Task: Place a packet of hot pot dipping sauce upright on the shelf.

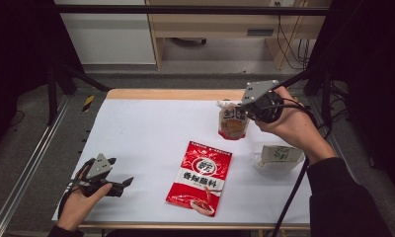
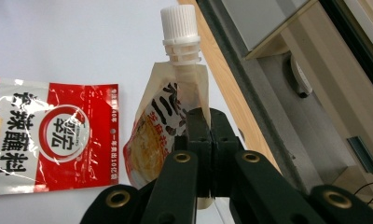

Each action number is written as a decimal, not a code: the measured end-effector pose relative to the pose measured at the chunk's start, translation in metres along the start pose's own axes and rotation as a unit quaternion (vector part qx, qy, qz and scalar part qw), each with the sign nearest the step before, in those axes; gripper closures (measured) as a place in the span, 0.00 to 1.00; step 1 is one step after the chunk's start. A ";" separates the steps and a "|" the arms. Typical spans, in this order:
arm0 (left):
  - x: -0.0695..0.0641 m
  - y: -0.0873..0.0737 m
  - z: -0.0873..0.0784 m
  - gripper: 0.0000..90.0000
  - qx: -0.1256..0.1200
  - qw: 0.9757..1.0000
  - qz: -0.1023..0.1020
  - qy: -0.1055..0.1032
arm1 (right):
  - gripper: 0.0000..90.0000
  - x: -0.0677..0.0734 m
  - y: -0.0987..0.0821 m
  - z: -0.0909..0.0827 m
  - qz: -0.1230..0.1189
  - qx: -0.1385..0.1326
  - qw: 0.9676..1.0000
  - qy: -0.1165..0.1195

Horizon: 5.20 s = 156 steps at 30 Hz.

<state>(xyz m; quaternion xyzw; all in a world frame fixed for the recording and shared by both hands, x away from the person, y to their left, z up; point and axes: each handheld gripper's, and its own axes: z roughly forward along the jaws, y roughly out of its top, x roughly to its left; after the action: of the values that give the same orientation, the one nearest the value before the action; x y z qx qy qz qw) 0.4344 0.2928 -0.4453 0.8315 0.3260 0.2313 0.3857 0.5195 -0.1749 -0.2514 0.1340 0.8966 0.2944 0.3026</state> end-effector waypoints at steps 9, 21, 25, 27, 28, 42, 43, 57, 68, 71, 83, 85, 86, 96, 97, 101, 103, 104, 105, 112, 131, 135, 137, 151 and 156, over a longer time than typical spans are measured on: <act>0.001 -0.001 0.000 0.09 0.000 1.000 -0.003 0.002 | 1.00 -0.010 -0.017 -0.009 0.015 -0.002 1.000 -0.010; 0.001 -0.002 0.001 0.09 0.001 1.000 -0.002 -0.002 | 1.00 -0.012 -0.032 -0.015 0.020 0.005 1.000 -0.013; 0.001 -0.002 0.001 0.09 0.002 1.000 -0.002 -0.003 | 1.00 -0.011 -0.039 -0.016 0.024 0.007 1.000 -0.013; 0.001 -0.002 0.002 0.09 0.003 1.000 -0.002 -0.004 | 1.00 -0.011 -0.043 -0.015 0.025 0.009 1.000 -0.013; 0.001 -0.002 0.002 0.09 0.004 1.000 -0.001 -0.004 | 1.00 -0.011 -0.045 -0.016 0.025 0.011 1.000 -0.011; 0.002 -0.003 0.003 0.09 0.007 1.000 -0.004 -0.007 | 1.00 -0.014 -0.074 -0.024 0.041 0.024 0.999 -0.009; 0.002 -0.003 0.004 0.09 0.007 1.000 -0.004 -0.007 | 1.00 -0.014 -0.076 -0.024 0.044 0.026 0.999 -0.011; 0.001 -0.004 0.004 0.09 0.008 1.000 -0.005 -0.011 | 1.00 -0.017 -0.097 -0.029 0.056 0.032 0.998 -0.012; 0.001 -0.003 0.005 0.09 0.009 1.000 -0.005 -0.015 | 1.00 -0.017 -0.106 -0.028 0.066 0.038 0.997 -0.010; 0.001 -0.003 0.005 0.09 0.009 1.000 -0.005 -0.015 | 1.00 -0.017 -0.108 -0.027 0.068 0.039 0.997 -0.009; 0.000 -0.003 0.005 0.09 0.010 1.000 -0.004 -0.015 | 0.99 -0.016 -0.112 -0.022 0.069 0.044 0.997 -0.007; 0.000 -0.003 0.005 0.09 0.010 1.000 -0.004 -0.016 | 0.99 -0.015 -0.112 -0.021 0.071 0.044 0.996 -0.006; 0.000 -0.004 0.005 0.09 0.010 1.000 -0.004 -0.015 | 0.99 -0.015 -0.113 -0.020 0.071 0.045 0.996 -0.006; 0.000 -0.004 0.006 0.09 0.012 1.000 -0.003 -0.016 | 0.99 -0.015 -0.121 -0.011 0.081 0.050 0.995 0.004; 0.000 -0.004 0.006 0.09 0.012 1.000 -0.003 -0.016 | 0.99 -0.014 -0.122 -0.010 0.083 0.052 0.995 0.006; -0.001 -0.004 0.006 0.09 0.013 1.000 -0.002 -0.017 | 0.99 -0.014 -0.126 -0.006 0.088 0.054 0.995 0.014; -0.001 -0.004 0.006 0.09 0.014 1.000 -0.002 -0.017 | 0.99 -0.013 -0.129 -0.004 0.091 0.057 0.994 0.020; -0.001 -0.004 0.006 0.09 0.014 1.000 -0.002 -0.017 | 0.99 -0.013 -0.130 -0.004 0.091 0.061 0.994 0.020; -0.001 -0.004 0.006 0.09 0.014 1.000 -0.002 -0.017 | 0.99 -0.013 -0.130 -0.003 0.092 0.063 0.993 0.022; -0.002 -0.004 0.007 0.09 0.016 1.000 0.001 -0.019 | 0.98 -0.010 -0.136 0.002 0.106 0.076 0.991 0.031; -0.003 -0.003 0.008 0.09 0.016 1.000 0.002 -0.021 | 0.68 -0.009 -0.122 -0.016 0.133 0.041 0.990 0.006; -0.003 -0.003 0.007 0.09 0.015 1.000 0.003 -0.020 | 0.61 -0.005 -0.110 -0.025 0.130 0.035 0.991 -0.006; -0.003 -0.003 0.007 0.09 0.015 1.000 0.003 -0.020 | 0.55 0.000 -0.101 -0.031 0.127 0.029 0.991 -0.015; -0.006 -0.002 0.008 0.09 0.017 1.000 0.010 -0.023 | 0.39 0.068 -0.048 -0.046 0.088 -0.004 0.996 -0.033; -0.006 -0.002 0.008 0.09 0.019 0.999 0.014 -0.024 | 0.37 0.089 -0.044 -0.040 0.094 -0.008 0.995 -0.029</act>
<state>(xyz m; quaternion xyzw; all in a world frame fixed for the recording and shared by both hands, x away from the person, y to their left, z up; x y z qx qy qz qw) 0.4343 0.2853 -0.4522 0.8484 0.3093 0.2101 0.3747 0.4222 -0.1902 -0.2936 0.2238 0.8682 0.3250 0.3009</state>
